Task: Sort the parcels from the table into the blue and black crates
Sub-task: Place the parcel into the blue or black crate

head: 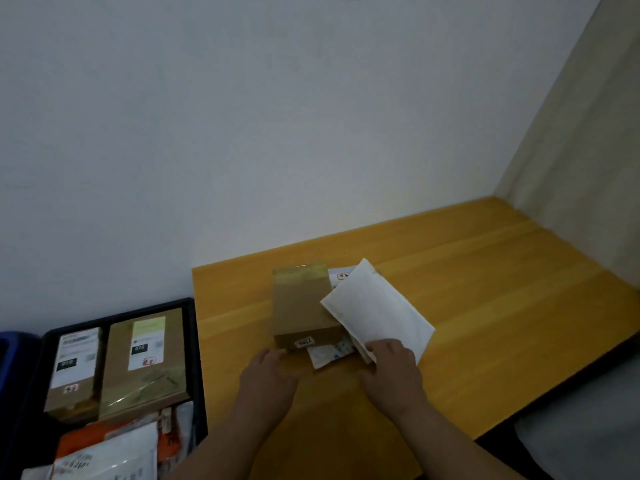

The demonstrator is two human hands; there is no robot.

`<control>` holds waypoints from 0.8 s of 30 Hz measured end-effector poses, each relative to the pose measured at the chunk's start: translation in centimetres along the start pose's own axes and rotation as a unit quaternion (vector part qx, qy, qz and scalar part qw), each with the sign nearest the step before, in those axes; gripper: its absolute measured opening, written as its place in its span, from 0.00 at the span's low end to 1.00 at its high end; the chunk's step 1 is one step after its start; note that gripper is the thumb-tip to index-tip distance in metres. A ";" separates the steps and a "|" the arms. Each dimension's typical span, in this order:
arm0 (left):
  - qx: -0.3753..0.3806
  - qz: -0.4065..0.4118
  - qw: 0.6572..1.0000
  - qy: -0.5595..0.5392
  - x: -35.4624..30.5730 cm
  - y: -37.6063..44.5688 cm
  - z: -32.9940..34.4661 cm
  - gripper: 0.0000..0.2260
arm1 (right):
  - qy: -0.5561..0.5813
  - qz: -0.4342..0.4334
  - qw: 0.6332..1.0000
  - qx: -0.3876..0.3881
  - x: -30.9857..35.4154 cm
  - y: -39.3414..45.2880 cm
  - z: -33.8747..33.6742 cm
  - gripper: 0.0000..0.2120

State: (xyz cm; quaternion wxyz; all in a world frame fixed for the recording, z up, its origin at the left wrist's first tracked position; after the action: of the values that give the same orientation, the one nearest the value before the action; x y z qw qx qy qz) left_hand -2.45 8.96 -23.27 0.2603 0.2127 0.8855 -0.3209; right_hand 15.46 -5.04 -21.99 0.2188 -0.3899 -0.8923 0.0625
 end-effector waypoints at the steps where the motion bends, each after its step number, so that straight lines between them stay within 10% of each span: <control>1: -0.001 0.010 1.000 -0.002 -0.3 0.3 -0.2 0.23 | 0.000 0.008 1.000 -0.007 -0.2 0.3 -0.3 0.25; 11: -0.008 0.019 1.000 -0.008 -0.5 2.3 -0.8 0.22 | -0.011 0.075 0.997 0.034 -2.0 2.3 1.2 0.44; 24: -0.075 -0.013 0.996 -0.053 -2.4 4.2 0.9 0.21 | -0.082 0.044 0.992 0.083 -4.9 9.2 2.7 0.44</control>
State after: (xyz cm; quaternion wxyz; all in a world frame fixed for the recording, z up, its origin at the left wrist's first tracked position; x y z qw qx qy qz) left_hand 2.05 10.80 -24.36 0.3175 0.1635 0.8947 -0.2682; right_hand 23.41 -2.09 -28.69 0.1736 -0.4026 -0.8811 0.1771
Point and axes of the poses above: each hand's wrist, its own y-axis towards the middle knuckle, its own z-axis out of the palm, x = y × z, the point moved 10 cm from there along y, towards the middle knuckle, and after that the axes turned 4 degrees about x, right-handed, at the moved point
